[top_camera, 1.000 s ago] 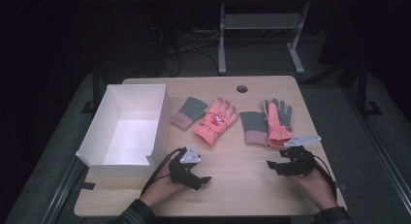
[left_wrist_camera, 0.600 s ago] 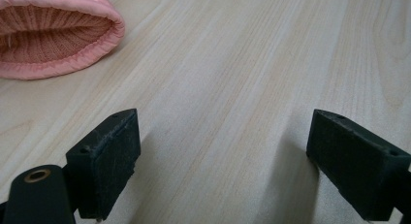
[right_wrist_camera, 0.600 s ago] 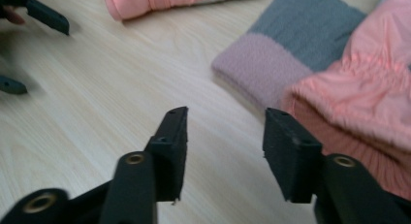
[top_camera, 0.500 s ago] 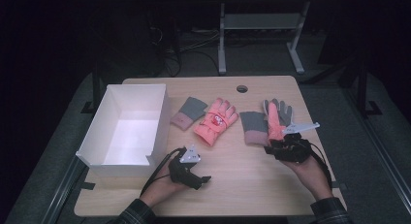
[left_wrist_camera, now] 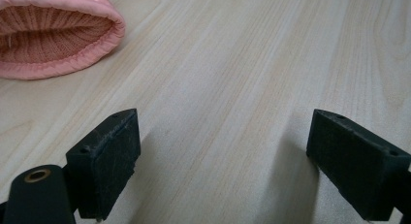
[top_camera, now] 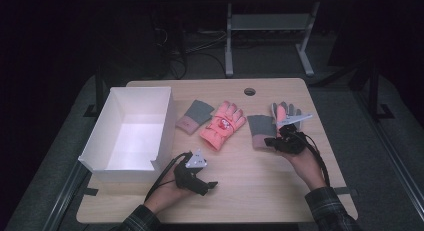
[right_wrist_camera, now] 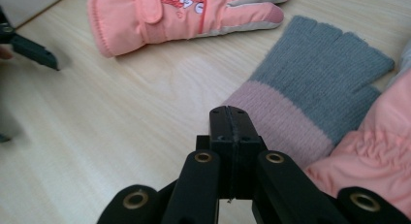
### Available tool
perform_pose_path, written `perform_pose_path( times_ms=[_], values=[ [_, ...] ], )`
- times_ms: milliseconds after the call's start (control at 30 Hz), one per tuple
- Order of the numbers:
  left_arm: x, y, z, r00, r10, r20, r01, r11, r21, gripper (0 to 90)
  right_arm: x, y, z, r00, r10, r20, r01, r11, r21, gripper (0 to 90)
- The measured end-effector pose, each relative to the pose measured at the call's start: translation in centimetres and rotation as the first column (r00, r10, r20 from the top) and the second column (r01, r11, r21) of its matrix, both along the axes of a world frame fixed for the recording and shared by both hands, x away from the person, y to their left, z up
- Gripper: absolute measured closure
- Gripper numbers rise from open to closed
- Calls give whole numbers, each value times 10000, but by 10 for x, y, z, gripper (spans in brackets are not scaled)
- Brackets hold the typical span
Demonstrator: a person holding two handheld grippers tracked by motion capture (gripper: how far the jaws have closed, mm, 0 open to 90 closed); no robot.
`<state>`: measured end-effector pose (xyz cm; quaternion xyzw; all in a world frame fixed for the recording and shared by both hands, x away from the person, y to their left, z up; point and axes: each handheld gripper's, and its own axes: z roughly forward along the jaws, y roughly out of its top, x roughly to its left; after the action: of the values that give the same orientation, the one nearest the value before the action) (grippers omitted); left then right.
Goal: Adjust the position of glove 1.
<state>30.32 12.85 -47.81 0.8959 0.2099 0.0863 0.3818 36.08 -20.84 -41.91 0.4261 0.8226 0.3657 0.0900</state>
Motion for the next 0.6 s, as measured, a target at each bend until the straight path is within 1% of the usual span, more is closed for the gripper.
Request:
perform_pose_path(
  times_ms=[33, 67, 133, 267, 500, 533, 600],
  values=[
    [0, 0, 0, 10000, 0, 2, 0, 10000, -2, 113, 5, 2, -2, 9999, -140, -12, 140, 9999, 9, 900],
    [0, 0, 0, 10000, 0, 3, 0, 10000, -5, 113, 9, 3, -3, 9998, -176, 33, 176, 9998, -52, 900],
    [0, 0, 0, 10000, -1, -1, 1, 10000, 1, 113, 14, 3, -5, 9995, -312, -9, 312, 9995, -21, 900],
    [0, 0, 0, 10000, -16, -15, 17, 10000, 41, 113, 23, 6, -14, 9983, -497, -290, 493, 9987, -152, 900],
    [1, 0, 0, 10000, -38, -22, 38, 10000, 17, 113, 28, 8, -21, 9965, -722, -427, 701, 9964, -487, 900],
    [1, 0, 0, 10000, -51, -15, 51, 10000, 30, 113, 28, 8, -22, 9952, -818, -535, 787, 9952, -577, 900],
    [1, 0, 0, 10000, -38, -10, 38, 10000, 10, 113, 28, 8, -24, 9948, -879, -516, 845, 9943, -646, 900]
  ],
)
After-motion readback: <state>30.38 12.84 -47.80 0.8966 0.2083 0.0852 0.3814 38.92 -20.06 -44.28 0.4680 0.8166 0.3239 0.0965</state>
